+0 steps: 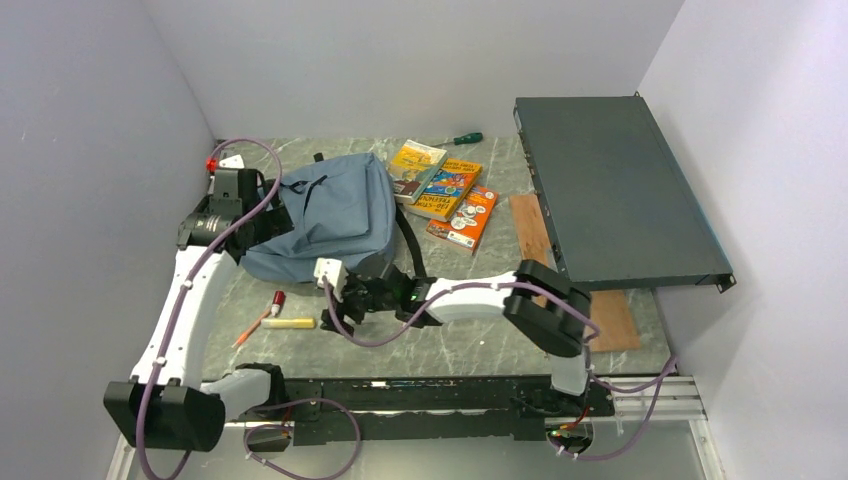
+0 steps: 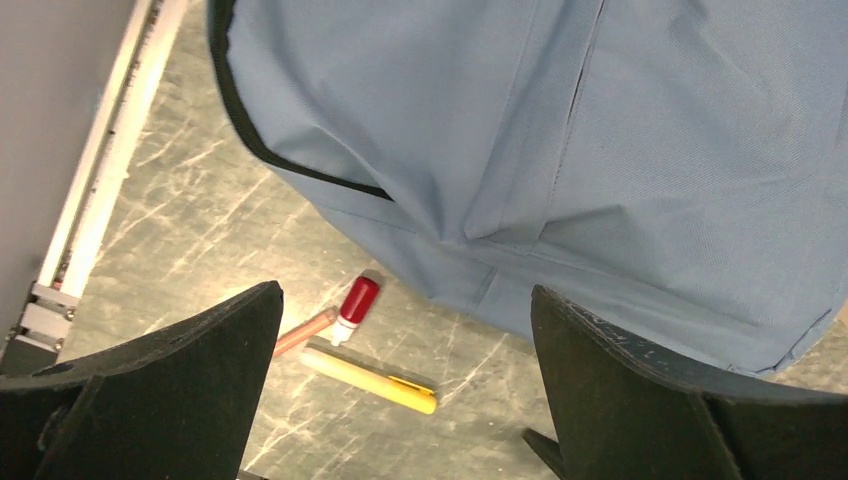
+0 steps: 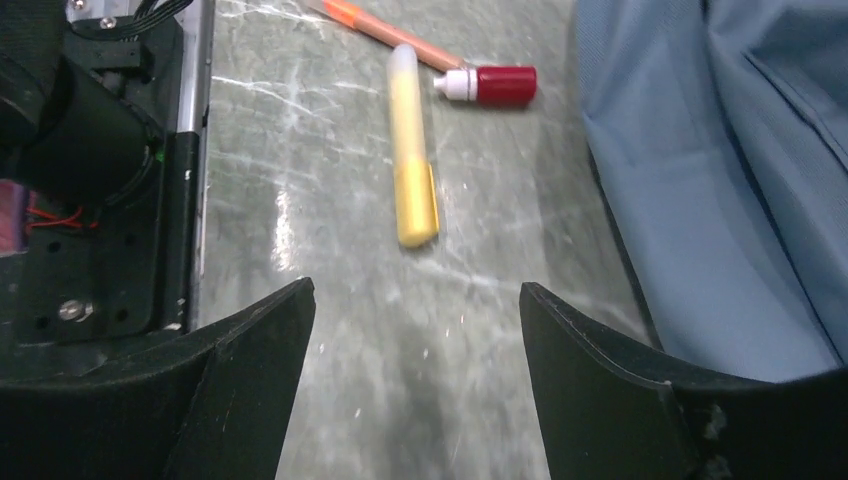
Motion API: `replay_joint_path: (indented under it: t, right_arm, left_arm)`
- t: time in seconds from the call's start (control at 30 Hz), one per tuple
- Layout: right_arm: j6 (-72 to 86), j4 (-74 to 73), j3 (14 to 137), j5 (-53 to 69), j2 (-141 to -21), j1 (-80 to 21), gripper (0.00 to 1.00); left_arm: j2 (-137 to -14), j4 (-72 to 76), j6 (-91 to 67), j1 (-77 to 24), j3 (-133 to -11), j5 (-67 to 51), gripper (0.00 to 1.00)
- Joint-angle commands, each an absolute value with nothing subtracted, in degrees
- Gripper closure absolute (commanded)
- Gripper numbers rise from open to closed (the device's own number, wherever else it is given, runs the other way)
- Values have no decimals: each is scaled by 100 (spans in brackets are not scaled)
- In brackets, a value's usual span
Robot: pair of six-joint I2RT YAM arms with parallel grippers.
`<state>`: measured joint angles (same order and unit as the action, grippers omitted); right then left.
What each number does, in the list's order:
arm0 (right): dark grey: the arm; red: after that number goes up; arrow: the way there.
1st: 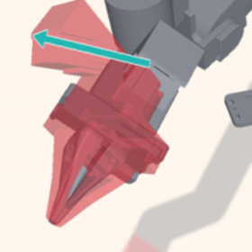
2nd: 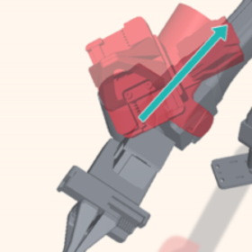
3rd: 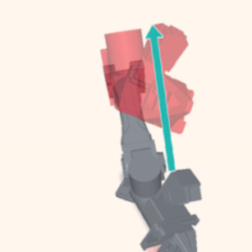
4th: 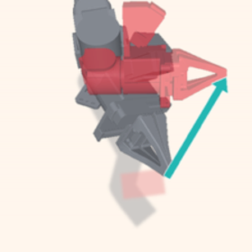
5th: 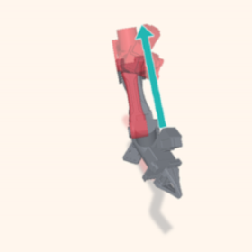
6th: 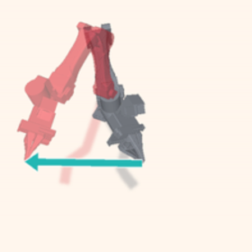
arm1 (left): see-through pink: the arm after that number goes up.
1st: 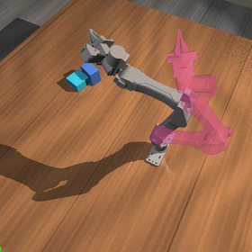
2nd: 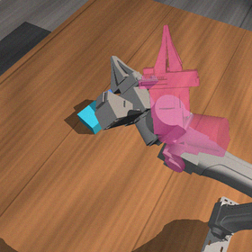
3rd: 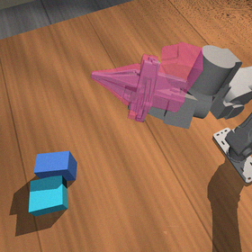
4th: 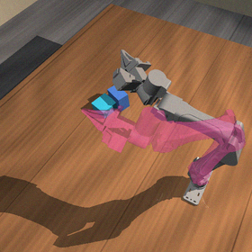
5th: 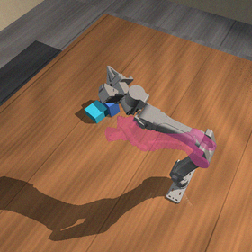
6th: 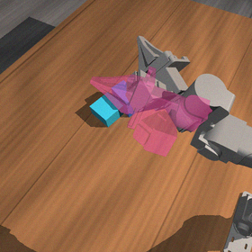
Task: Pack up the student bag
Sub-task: Place the student bag at the center of the board.
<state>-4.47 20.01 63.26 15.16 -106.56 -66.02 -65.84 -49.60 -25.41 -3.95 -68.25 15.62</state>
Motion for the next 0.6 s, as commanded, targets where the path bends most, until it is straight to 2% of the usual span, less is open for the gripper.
replay_joint_path:
  t: [0.0,0.43,0.57]
  right_arm:
    - [-1337,2954,7010,2295,-11391,-6528,23]
    - [-1433,2524,8204,2585,-12668,-6782,25]
    - [-1617,2385,8426,1983,-12951,-6932,28]
  left_arm:
    - [-6127,-5113,-2329,-363,-6964,1871,0]
    - [-5679,-5397,-2830,-334,-6796,1174,0]
    - [-5553,-5522,-2791,-334,-6837,1261,0]
